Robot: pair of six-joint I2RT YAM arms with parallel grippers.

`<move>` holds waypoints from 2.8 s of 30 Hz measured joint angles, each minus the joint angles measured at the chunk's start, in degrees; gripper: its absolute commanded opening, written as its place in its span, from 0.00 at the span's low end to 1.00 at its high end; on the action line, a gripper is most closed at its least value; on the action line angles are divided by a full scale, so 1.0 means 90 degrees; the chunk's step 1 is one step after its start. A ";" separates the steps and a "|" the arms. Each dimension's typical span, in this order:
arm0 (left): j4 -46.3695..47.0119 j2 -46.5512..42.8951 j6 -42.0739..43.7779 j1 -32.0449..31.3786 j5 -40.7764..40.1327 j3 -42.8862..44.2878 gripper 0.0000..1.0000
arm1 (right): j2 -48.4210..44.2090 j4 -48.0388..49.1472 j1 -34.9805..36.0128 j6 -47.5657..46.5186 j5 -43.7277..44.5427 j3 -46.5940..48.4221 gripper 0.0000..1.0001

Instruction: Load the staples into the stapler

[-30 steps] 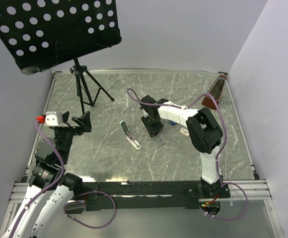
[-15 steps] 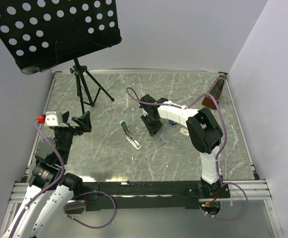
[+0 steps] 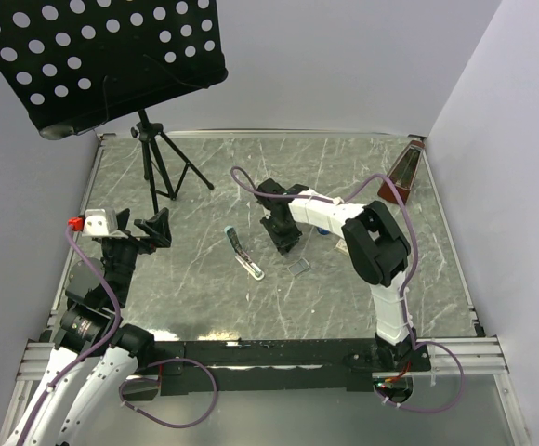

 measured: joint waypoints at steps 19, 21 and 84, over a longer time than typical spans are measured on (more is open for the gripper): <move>-0.0002 0.0000 -0.0002 0.0012 0.0000 0.0000 0.99 | -0.0240 -0.0109 0.0187 -0.0015 0.0172 0.0036 0.20; -0.0002 0.0000 -0.0002 0.0012 0.0000 0.0000 0.99 | -0.0398 -0.0124 0.0301 -0.0022 0.0180 0.0090 0.20; -0.0002 -0.0078 -0.0017 0.0029 -0.0002 0.0000 0.99 | -0.0323 0.0629 0.1498 0.0291 0.0085 0.0415 0.18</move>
